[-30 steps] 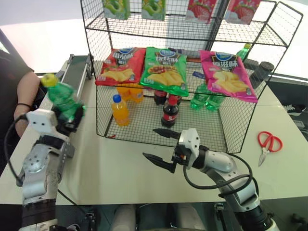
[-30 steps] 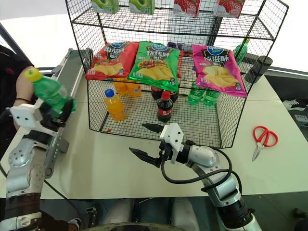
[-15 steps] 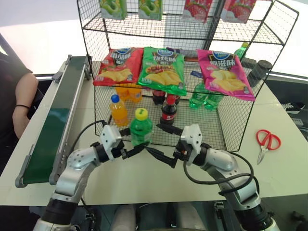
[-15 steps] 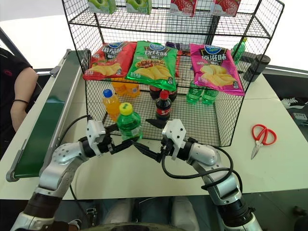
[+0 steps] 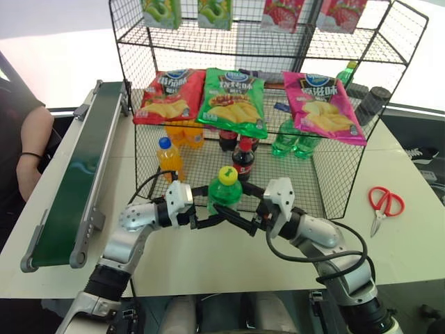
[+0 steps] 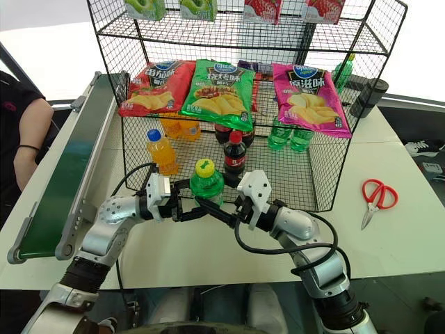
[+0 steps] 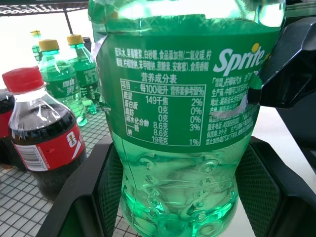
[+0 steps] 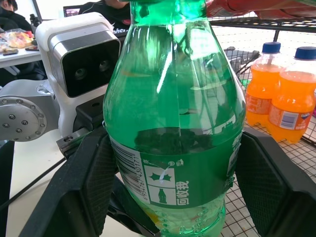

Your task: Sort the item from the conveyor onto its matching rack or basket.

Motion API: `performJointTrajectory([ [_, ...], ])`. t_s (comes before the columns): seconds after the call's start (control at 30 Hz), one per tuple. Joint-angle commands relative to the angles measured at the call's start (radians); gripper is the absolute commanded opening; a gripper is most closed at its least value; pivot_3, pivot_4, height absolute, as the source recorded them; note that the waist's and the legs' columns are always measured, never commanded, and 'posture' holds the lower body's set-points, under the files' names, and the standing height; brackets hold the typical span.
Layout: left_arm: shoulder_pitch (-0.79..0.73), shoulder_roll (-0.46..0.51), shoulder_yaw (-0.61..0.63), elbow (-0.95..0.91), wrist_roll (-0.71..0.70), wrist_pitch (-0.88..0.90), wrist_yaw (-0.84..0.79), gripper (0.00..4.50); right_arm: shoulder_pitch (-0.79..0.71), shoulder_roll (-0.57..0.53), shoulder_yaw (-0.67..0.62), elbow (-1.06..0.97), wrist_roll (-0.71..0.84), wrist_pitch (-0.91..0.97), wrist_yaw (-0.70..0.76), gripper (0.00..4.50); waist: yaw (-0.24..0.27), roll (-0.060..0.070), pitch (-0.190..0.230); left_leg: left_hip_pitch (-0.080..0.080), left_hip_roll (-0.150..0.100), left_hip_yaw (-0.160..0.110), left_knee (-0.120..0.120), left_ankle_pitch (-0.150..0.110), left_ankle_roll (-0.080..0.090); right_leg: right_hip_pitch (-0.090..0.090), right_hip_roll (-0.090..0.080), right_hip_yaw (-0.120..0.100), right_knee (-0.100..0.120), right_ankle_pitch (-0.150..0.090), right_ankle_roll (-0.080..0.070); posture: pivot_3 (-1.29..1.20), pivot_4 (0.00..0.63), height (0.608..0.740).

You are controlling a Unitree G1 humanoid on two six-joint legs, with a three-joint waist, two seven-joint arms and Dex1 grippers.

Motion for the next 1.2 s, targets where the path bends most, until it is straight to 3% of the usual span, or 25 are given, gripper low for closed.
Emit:
performJointTrajectory([
  [0.03,-0.025,-0.013,0.004,-0.029,-0.008,-0.007,0.003,3.74,0.000,0.009,-0.019,-0.037,0.014,-0.016,-0.004,2.93,0.000,0.000,0.000,0.000,0.000,0.000,0.000,0.000,0.000,0.000,0.000,0.000,0.000,0.000,0.000,0.00,0.150,0.740],
  [0.1,-0.023,-0.015,0.005,-0.027,0.008,-0.002,0.023,4.49,0.003,0.015,-0.030,-0.033,0.007,-0.025,-0.020,2.93,0.001,0.000,0.000,0.000,0.000,0.000,0.000,0.000,0.000,0.000,0.001,0.000,0.000,0.000,0.000,0.00,0.150,0.740],
  [0.5,0.076,-0.031,0.058,-0.085,0.035,0.111,0.232,4.49,0.083,0.052,-0.283,0.091,-0.151,-0.094,-0.336,2.93,0.005,0.000,0.000,0.000,0.001,-0.001,0.001,0.000,0.000,0.001,0.001,0.000,0.000,0.000,0.000,0.00,0.150,0.740],
  [0.67,0.089,-0.067,0.040,-0.143,0.036,0.165,0.296,4.49,0.039,0.099,-0.360,0.231,-0.177,-0.129,-0.438,2.93,0.002,0.001,0.000,0.001,0.001,-0.001,0.001,0.000,0.000,0.001,0.001,0.001,0.001,0.000,0.000,0.00,0.150,0.740],
  [0.93,0.092,-0.102,0.008,-0.192,0.040,0.224,0.337,4.49,-0.129,0.124,-0.414,0.544,-0.199,-0.263,-0.488,2.93,-0.003,0.004,0.000,0.002,0.001,0.000,0.000,0.000,0.000,0.001,0.002,0.002,0.002,0.000,0.000,0.00,0.150,0.740],
  [1.2,0.084,-0.076,-0.001,-0.223,0.025,0.279,0.308,4.49,-0.206,0.135,-0.427,0.697,-0.188,-0.337,-0.488,2.93,-0.002,0.005,0.000,0.002,0.001,0.000,0.001,0.000,0.000,0.002,0.002,0.002,0.002,0.000,0.000,0.00,0.150,0.740],
])
